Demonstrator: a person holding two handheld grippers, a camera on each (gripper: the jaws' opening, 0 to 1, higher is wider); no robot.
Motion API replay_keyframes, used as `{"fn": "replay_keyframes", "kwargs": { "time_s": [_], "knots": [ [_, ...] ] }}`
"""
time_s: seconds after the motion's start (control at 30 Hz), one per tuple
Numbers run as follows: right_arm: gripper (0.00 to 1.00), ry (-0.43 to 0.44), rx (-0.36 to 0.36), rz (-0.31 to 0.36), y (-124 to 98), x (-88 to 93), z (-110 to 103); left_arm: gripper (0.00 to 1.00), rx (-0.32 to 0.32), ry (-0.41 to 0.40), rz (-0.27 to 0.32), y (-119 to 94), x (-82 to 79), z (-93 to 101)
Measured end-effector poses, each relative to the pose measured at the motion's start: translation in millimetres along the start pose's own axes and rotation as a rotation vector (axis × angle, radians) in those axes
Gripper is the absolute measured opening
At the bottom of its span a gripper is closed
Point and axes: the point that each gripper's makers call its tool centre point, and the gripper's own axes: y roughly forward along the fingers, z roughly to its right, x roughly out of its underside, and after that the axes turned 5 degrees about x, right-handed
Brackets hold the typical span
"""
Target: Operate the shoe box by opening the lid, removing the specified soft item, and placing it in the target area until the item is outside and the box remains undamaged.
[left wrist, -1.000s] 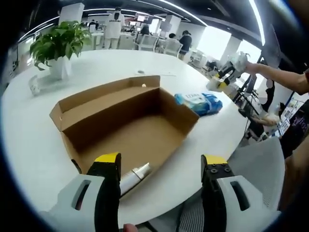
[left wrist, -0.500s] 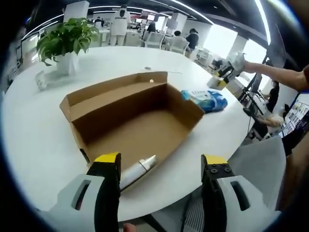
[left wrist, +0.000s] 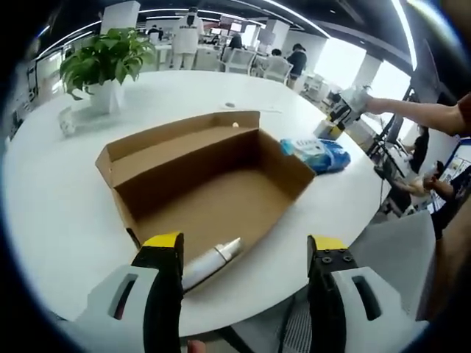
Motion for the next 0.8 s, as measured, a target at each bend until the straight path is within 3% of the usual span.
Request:
{"fn": "replay_keyframes", "kwargs": {
  "time_s": [0.8],
  "knots": [
    [0.17, -0.018, -0.057, -0.015, 30.3, 7.2, -7.1, 0.68, -0.026, 0.002, -0.023, -4.4, 2.9, -3.9]
  ]
}}
